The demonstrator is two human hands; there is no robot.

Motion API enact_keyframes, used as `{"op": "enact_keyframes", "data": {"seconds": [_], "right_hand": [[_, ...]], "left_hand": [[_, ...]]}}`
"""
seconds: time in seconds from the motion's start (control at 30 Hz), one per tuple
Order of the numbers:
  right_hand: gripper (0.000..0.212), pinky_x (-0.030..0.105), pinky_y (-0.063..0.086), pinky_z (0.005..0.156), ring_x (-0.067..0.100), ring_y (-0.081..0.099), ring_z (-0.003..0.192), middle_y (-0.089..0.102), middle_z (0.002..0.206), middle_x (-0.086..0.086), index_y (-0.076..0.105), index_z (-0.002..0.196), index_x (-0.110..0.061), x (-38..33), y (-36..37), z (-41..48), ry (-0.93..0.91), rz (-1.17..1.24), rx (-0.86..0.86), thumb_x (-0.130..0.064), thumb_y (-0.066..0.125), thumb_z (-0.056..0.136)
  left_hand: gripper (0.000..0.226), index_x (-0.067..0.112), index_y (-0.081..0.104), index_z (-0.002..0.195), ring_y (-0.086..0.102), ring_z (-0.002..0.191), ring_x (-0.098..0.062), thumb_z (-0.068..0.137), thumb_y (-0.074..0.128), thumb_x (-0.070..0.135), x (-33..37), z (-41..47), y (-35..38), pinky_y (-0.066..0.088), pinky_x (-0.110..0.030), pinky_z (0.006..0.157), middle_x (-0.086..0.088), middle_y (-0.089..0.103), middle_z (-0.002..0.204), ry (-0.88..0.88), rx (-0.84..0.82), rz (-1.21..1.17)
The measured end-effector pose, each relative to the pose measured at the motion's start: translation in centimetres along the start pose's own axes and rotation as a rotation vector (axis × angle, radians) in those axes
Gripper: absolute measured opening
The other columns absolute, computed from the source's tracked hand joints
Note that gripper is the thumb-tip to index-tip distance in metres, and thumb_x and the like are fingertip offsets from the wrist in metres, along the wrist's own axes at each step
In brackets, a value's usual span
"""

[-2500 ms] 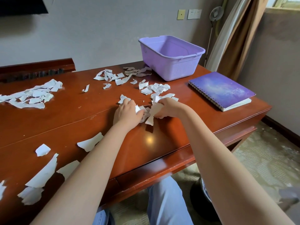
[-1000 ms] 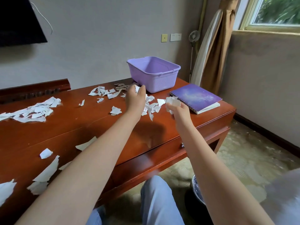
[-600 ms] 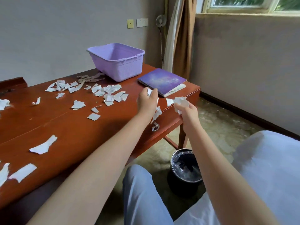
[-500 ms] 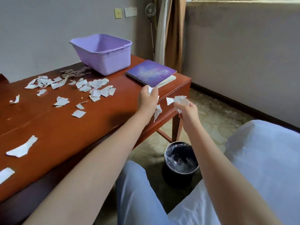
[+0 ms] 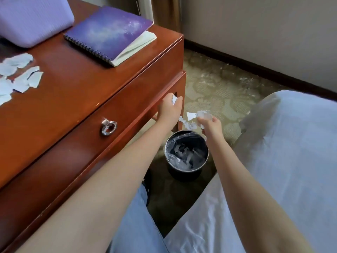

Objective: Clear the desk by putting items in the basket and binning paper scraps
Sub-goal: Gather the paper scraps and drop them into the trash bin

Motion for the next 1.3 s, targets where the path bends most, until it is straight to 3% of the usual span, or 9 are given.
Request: {"op": "enact_keyframes", "data": {"seconds": [0.23, 0.43, 0.6, 0.77, 0.9, 1.0, 1.1, 1.2, 1.3], "right_hand": [[0.027, 0.024, 0.037, 0.063, 0.010, 0.047, 0.071, 0.054, 0.082, -0.004, 0.056, 0.109, -0.013, 7.5, -0.7, 5.9, 0.156, -0.084, 0.058, -0.008, 0.060, 0.083], [0.035, 0.039, 0.048, 0.089, 0.026, 0.057, 0.096, 0.058, 0.098, 0.004, 0.058, 0.121, -0.008, 12.0, -0.7, 9.5, 0.248, -0.320, 0.080, -0.019, 0.057, 0.088], [0.036, 0.034, 0.046, 0.078, 0.027, 0.059, 0.088, 0.058, 0.087, 0.002, 0.061, 0.113, -0.003, 13.6, -0.7, 10.9, 0.275, -0.566, 0.028, -0.031, 0.049, 0.093], [0.031, 0.040, 0.050, 0.089, 0.032, 0.062, 0.101, 0.065, 0.108, 0.012, 0.061, 0.115, -0.003, 15.2, -0.5, 11.9, 0.313, -0.641, -0.077, -0.020, 0.053, 0.091], [0.031, 0.041, 0.053, 0.091, 0.028, 0.064, 0.097, 0.068, 0.101, 0.011, 0.061, 0.116, -0.010, 16.2, 0.0, 12.4, 0.348, -0.651, -0.146, -0.022, 0.059, 0.088], [0.032, 0.042, 0.053, 0.091, 0.027, 0.063, 0.099, 0.068, 0.105, 0.009, 0.062, 0.118, -0.014, 16.5, 0.0, 12.9, 0.318, -0.620, -0.123, -0.022, 0.059, 0.088], [0.025, 0.039, 0.054, 0.085, 0.024, 0.064, 0.094, 0.067, 0.104, 0.006, 0.062, 0.113, -0.016, 16.6, -0.6, 13.3, 0.307, -0.529, -0.056, -0.022, 0.056, 0.089], [0.015, 0.028, 0.049, 0.065, 0.017, 0.060, 0.074, 0.065, 0.088, 0.003, 0.062, 0.102, -0.014, 16.3, -0.9, 13.7, 0.344, -0.313, 0.017, -0.017, 0.054, 0.091], [0.010, 0.023, 0.042, 0.058, 0.012, 0.054, 0.063, 0.062, 0.083, 0.002, 0.059, 0.097, -0.014, 15.9, -0.9, 13.7, 0.364, -0.205, 0.050, -0.012, 0.051, 0.092]], "left_hand": [[0.041, 0.016, 0.024, 0.063, 0.046, 0.070, -0.020, 0.096, 0.045, 0.024, -7.0, 2.9, 5.1, 0.029, -0.030, 0.060, -0.003, 0.032, 0.065, -0.148, -0.093, 0.112], [0.041, 0.016, 0.022, 0.063, 0.022, 0.056, -0.013, 0.097, 0.043, 0.023, -11.6, 4.2, 8.4, 0.019, -0.028, 0.051, 0.001, 0.027, 0.065, -0.228, -0.154, 0.230], [0.041, 0.015, 0.021, 0.063, 0.022, 0.055, -0.012, 0.098, 0.042, 0.024, -14.2, 4.7, 10.4, 0.020, -0.028, 0.050, 0.002, 0.027, 0.065, -0.317, -0.192, 0.281], [0.042, 0.014, 0.023, 0.062, 0.025, 0.055, -0.014, 0.096, 0.046, 0.025, -16.2, 5.1, 11.9, 0.019, -0.029, 0.048, 0.000, 0.027, 0.063, -0.381, -0.232, 0.328], [0.040, 0.014, 0.026, 0.063, 0.036, 0.070, -0.024, 0.096, 0.046, 0.027, -17.3, 4.9, 12.6, 0.023, -0.032, 0.052, -0.002, 0.035, 0.071, -0.431, -0.287, 0.378], [0.026, 0.000, 0.052, 0.093, 0.052, 0.104, -0.036, 0.096, 0.046, 0.026, -17.9, 4.9, 13.1, 0.040, -0.038, 0.074, -0.019, 0.055, 0.104, -0.456, -0.325, 0.371], [0.038, -0.001, 0.046, 0.124, 0.050, 0.114, -0.033, 0.096, 0.045, 0.025, -18.7, 4.8, 13.4, 0.041, -0.034, 0.081, -0.015, 0.051, 0.122, -0.517, -0.366, 0.356], [0.016, 0.007, 0.052, 0.098, 0.052, 0.093, -0.030, 0.094, 0.047, 0.022, -19.1, 4.6, 13.9, 0.040, -0.034, 0.074, -0.007, 0.047, 0.093, -0.584, -0.388, 0.271], [0.026, 0.013, 0.039, 0.066, 0.043, 0.065, -0.025, 0.089, 0.050, 0.018, -19.2, 4.2, 14.3, 0.038, -0.030, 0.062, -0.007, 0.037, 0.066, -0.676, -0.383, 0.156]]}}
Point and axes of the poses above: each hand's wrist, its own z-axis towards the middle knuckle, its own y-axis out of the palm, x = y × z, the point moved 4 cm from there along z, towards the middle knuckle
